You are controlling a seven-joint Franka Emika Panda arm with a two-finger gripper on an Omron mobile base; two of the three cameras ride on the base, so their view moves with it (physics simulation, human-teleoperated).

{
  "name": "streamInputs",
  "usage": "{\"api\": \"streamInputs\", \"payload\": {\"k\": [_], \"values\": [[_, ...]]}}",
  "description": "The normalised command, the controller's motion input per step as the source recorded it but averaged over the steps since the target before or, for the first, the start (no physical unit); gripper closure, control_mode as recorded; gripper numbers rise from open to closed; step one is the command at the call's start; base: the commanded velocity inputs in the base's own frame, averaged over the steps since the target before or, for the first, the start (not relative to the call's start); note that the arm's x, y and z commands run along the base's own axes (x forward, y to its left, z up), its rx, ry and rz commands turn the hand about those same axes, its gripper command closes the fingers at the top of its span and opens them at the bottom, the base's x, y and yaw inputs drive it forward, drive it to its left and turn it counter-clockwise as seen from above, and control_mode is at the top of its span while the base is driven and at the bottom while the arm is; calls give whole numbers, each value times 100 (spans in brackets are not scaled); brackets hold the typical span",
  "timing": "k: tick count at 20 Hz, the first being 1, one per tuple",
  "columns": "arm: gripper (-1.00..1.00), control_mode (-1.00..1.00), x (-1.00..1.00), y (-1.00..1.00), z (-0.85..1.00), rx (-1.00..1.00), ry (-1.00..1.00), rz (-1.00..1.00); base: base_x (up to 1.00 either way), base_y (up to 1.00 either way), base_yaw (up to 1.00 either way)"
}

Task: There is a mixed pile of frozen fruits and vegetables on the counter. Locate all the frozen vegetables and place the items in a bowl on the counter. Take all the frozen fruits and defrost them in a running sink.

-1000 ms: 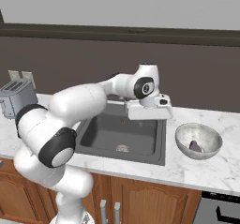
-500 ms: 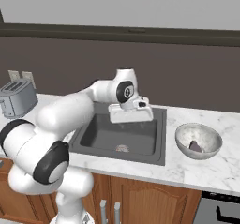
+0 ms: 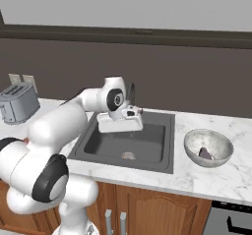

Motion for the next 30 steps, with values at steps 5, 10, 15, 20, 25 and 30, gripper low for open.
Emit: {"api": "streamInputs", "payload": {"k": [5, 10, 15, 20, 25, 30], "values": [[-100, -100, 3, 31, 29, 6, 15, 13, 0, 0, 0], [-100, -100, 8, 20, 12, 8, 9, 17, 0, 0, 0], [-100, -100, 3, 51, -13, 6, 7, 2, 0, 0, 0], [-100, -100, -3, 55, -4, 5, 12, 2, 0, 0, 0], [-100, -100, -7, 51, -8, 5, 11, 5, 0, 0, 0], [-100, -100, -6, 52, -17, 3, 9, 5, 0, 0, 0]]}}
